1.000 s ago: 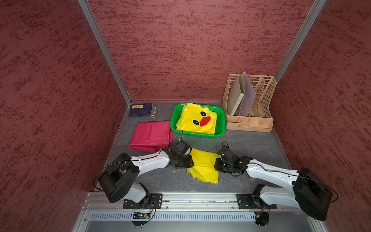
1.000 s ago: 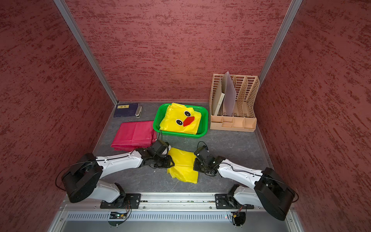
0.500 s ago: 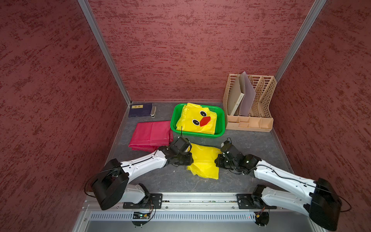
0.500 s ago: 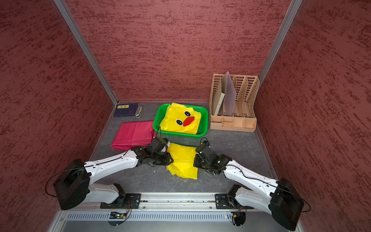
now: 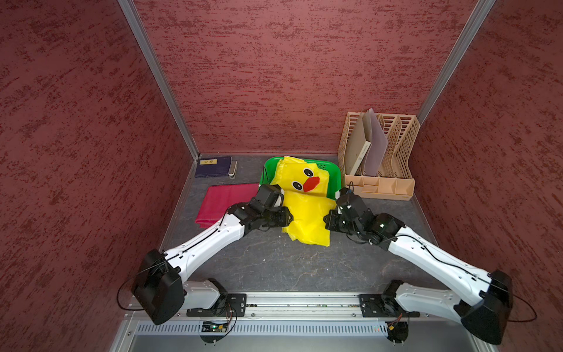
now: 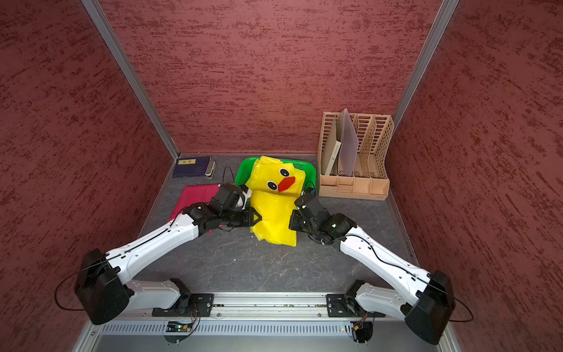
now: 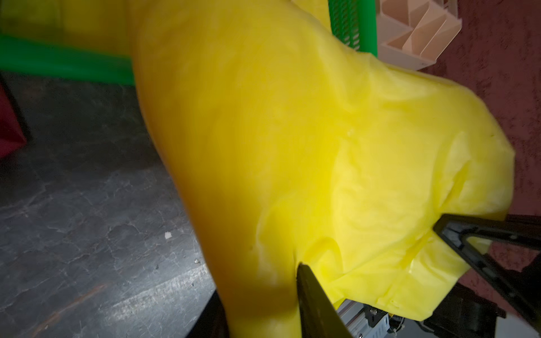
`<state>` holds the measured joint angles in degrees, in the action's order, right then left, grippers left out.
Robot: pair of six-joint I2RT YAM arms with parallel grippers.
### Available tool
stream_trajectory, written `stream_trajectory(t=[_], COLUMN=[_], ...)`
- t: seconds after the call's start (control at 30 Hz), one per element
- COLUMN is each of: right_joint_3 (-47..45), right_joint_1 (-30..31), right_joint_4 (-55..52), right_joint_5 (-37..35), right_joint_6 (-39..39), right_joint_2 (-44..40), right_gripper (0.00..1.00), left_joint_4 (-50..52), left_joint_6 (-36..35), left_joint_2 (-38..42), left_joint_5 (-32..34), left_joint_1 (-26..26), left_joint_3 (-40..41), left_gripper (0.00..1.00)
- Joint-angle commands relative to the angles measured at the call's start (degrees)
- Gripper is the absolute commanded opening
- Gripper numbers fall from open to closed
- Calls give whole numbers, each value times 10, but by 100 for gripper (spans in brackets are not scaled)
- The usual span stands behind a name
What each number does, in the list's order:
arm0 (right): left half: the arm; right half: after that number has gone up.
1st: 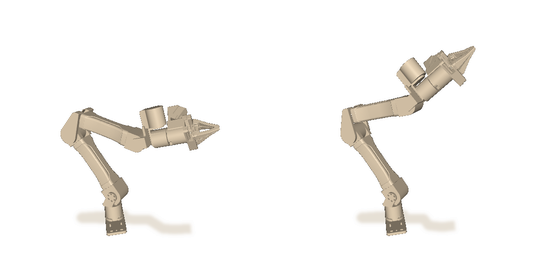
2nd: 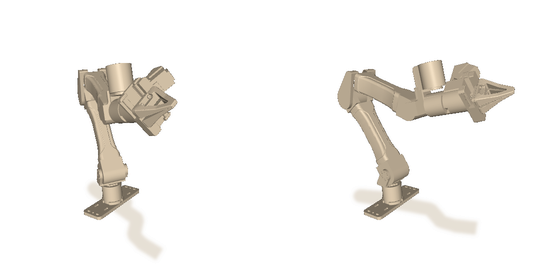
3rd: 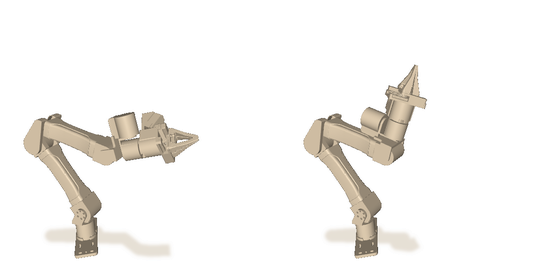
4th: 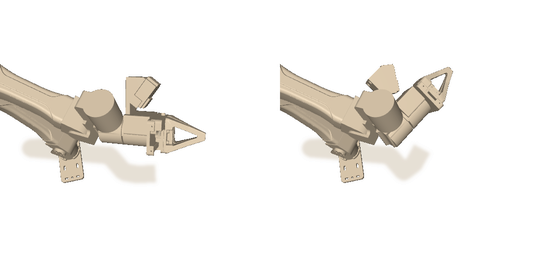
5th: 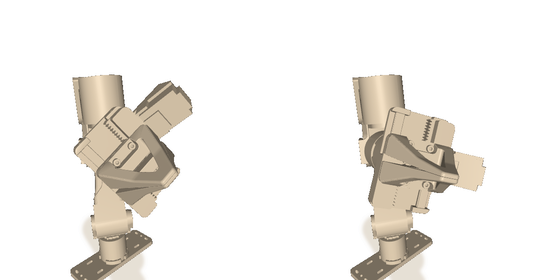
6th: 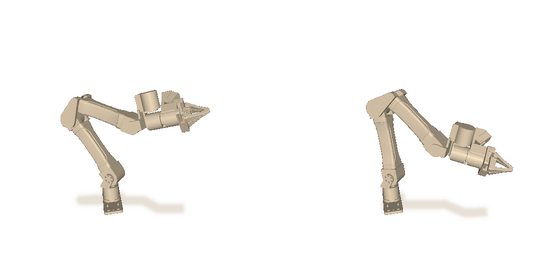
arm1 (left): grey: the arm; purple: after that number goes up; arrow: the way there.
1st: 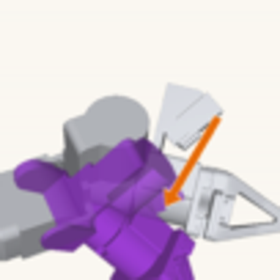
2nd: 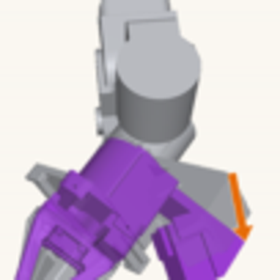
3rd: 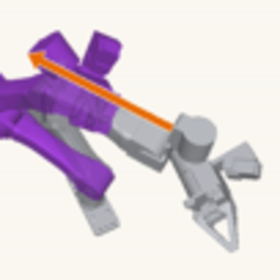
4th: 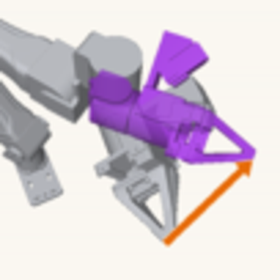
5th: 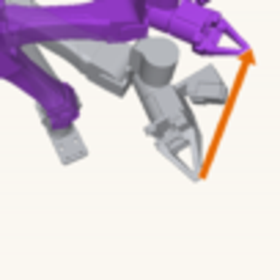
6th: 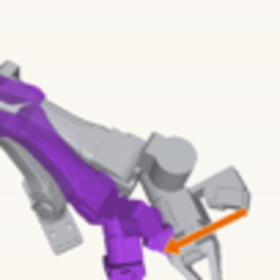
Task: Put the folded raincoat in the basket
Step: Place the raincoat in the basket.
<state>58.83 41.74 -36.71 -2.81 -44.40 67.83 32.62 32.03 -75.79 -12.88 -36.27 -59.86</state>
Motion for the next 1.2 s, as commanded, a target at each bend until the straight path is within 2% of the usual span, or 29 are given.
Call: stream_trajectory(t=[0.0,0.2,0.4,0.67,0.73,0.77,0.83,0.93,0.97,1.0,1.07,1.17], right_joint_3=[60,164,239,294,294,295,300,319,324,331,355,387], right_joint_1=[-34,-108,-170,-222,-227,-231,-238,-250,-253,-253,-255,-255], right_joint_4=[17,64,118,150,151,149,141,122,120,115,92,49], right_joint_5=[21,82,137,197,198,197,198,205,208,207,204,188], right_joint_6=[45,78,88,87,94,100,109,122,128,133,147,167], right_joint_2=[38,149,276,398,406,409,415,428,430,431,437,440], right_gripper=[0,0,0,0,0,0,1,24,43,57,66,70], left_joint_4=[-7,-12,-24,19,51,66,84,109,115,120,127,131], left_joint_6=[-34,-77,-105,-123,-131,-133,-140,-150,-152,-153,-155,-155], left_joint_2=[-27,-140,-275,-421,-437,-439,-436,-421,-415,-409,-396,-372], left_joint_5=[-39,-81,-96,-119,-111,-102,-86,-53,-46,-39,-30,-14], left_joint_1=[30,79,128,182,184,184,182,180,180,179,178,178], left_joint_3=[-44,-158,-273,-410,-440,-451,-458,-462,-462,-462,-462,-462], left_gripper=[37,37,37,38,49,64,74,81,81,81,82,88])
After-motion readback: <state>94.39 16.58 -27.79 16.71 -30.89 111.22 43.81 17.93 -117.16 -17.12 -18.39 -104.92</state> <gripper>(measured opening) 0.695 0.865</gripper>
